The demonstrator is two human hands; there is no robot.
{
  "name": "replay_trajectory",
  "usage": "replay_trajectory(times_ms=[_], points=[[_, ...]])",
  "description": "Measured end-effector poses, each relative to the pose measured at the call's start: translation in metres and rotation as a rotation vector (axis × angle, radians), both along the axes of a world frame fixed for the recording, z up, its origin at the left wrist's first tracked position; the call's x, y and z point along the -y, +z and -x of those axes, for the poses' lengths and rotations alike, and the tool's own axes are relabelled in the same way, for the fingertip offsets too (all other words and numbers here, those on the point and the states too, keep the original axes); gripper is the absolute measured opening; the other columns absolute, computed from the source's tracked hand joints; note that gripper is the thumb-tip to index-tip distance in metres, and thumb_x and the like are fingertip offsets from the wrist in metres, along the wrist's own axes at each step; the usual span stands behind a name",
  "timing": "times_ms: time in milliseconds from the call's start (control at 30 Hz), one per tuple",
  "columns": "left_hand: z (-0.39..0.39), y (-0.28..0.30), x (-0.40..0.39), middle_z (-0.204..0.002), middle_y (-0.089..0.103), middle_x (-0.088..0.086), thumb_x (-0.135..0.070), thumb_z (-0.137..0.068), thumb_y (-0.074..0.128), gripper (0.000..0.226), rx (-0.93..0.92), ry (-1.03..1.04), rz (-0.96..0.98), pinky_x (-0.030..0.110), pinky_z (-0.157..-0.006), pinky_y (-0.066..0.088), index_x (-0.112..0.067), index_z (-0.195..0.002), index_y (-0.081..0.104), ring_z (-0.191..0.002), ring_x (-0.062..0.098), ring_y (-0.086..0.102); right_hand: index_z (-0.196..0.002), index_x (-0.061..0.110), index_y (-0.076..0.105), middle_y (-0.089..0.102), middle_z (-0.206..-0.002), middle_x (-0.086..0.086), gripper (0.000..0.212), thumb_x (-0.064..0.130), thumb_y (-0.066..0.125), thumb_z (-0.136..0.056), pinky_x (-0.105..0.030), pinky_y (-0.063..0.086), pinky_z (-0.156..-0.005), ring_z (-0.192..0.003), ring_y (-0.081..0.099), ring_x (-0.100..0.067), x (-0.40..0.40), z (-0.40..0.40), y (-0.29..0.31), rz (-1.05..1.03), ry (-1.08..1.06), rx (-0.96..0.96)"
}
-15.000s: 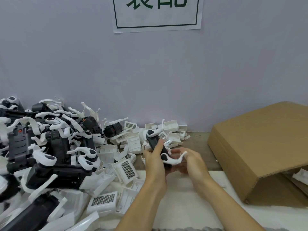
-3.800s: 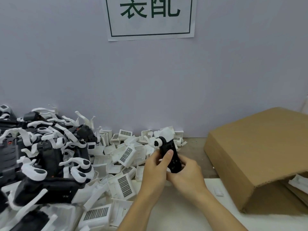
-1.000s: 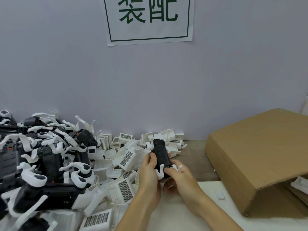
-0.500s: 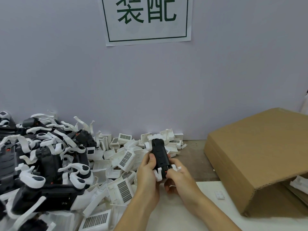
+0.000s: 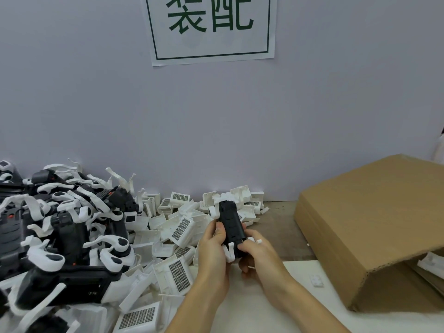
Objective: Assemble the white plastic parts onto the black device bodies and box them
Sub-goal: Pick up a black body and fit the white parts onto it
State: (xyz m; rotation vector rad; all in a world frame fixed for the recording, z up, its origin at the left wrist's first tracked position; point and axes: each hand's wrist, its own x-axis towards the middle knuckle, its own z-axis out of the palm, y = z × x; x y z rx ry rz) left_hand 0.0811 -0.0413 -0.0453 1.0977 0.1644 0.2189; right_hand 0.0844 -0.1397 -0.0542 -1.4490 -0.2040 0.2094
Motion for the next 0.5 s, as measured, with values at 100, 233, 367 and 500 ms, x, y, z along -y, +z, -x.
replay_trajectory(times_ms=[100, 233, 367, 500], points=[[-0.0006, -0.0005, -0.0003, -0.11, 0.072, 0.023, -0.025, -0.108, 0.039, 0.031, 0.001, -0.004, -0.002, 0.036, -0.061, 0.042, -0.01, -0.116, 0.066, -0.087, 0.037, 0.061, -0.109, 0.02, 0.064, 0.06, -0.069, 0.001, 0.047, 0.027, 0.052, -0.064, -0.026, 0.037, -0.05, -0.053, 0.044, -0.014, 0.0007, -0.0008, -0.0005, -0.007, 0.01, 0.004], [0.0002, 0.0006, 0.0003, -0.114, 0.07, 0.026, -0.024, -0.108, 0.04, 0.031, -0.001, 0.004, 0.006, 0.035, -0.061, 0.042, -0.009, -0.117, 0.066, -0.087, 0.037, 0.059, -0.107, 0.018, 0.065, 0.06, -0.07, 0.002, 0.046, 0.024, 0.053, -0.063, -0.025, 0.038, -0.05, -0.054, 0.045, -0.014, 0.0017, -0.0006, -0.0017, -0.025, 0.03, 0.004], [0.0011, 0.0002, 0.0002, -0.112, 0.069, 0.027, -0.025, -0.108, 0.04, 0.03, 0.0, -0.003, 0.001, 0.035, -0.061, 0.041, -0.011, -0.116, 0.066, -0.083, 0.035, 0.057, -0.109, 0.025, 0.065, 0.06, -0.071, 0.001, 0.046, 0.024, 0.053, -0.064, -0.027, 0.038, -0.049, -0.055, 0.045, -0.015, 0.0009, -0.0011, -0.0026, -0.002, 0.012, -0.003], [0.0026, 0.0012, -0.001, -0.095, 0.071, 0.021, -0.026, -0.108, 0.04, 0.031, 0.009, -0.006, -0.029, 0.033, -0.058, 0.047, -0.013, -0.111, 0.067, -0.078, 0.034, 0.063, -0.108, 0.037, 0.065, 0.062, -0.07, 0.005, 0.041, 0.03, 0.052, -0.069, -0.027, 0.039, -0.049, -0.053, 0.046, -0.012, 0.0012, 0.0016, -0.0025, 0.025, 0.008, 0.03]])
